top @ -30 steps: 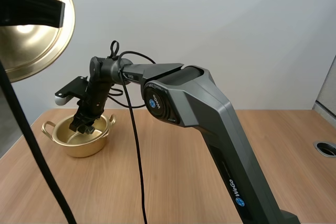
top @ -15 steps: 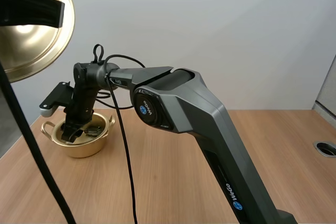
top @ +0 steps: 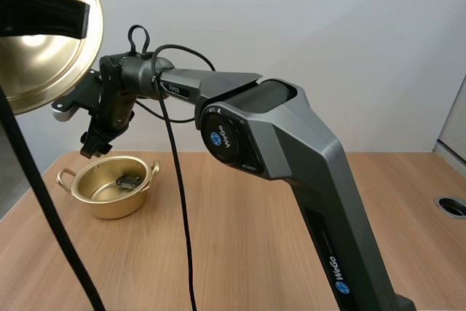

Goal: Open the pot, put the car inside, and close it

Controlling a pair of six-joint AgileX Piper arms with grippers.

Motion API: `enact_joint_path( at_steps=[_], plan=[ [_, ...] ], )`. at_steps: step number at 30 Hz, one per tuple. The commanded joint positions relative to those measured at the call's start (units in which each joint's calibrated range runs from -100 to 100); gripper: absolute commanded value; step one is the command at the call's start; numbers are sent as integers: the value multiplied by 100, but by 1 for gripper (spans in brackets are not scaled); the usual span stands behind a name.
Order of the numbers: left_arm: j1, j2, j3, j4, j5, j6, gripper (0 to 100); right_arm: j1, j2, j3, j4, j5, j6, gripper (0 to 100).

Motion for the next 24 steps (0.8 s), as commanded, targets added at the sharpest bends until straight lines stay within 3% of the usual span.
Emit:
enact_joint_path(
  at_steps=[1,6,11,13,20,24],
  plan=[
    [1,-2,0,66,0,1,0,-29,-175,4,-242,-41,351,100],
    [1,45,13,285,0,1,0,-308,-688,4,-749,-59,831,100],
    [1,528,403,705,0,-199,0,-947,-1429,4,-1169,191,1291,100],
    [1,845,691,637,-81,-240,0,-1232,-1835,4,-1169,435,1311,100],
    [1,2096,1573,585,-2263,-266,0,-2317,-3377,4,-602,1507,1430,100],
    [1,2888,1746,515,-2869,-256,0,-2739,-4211,4,-314,2131,1430,100]
  ],
)
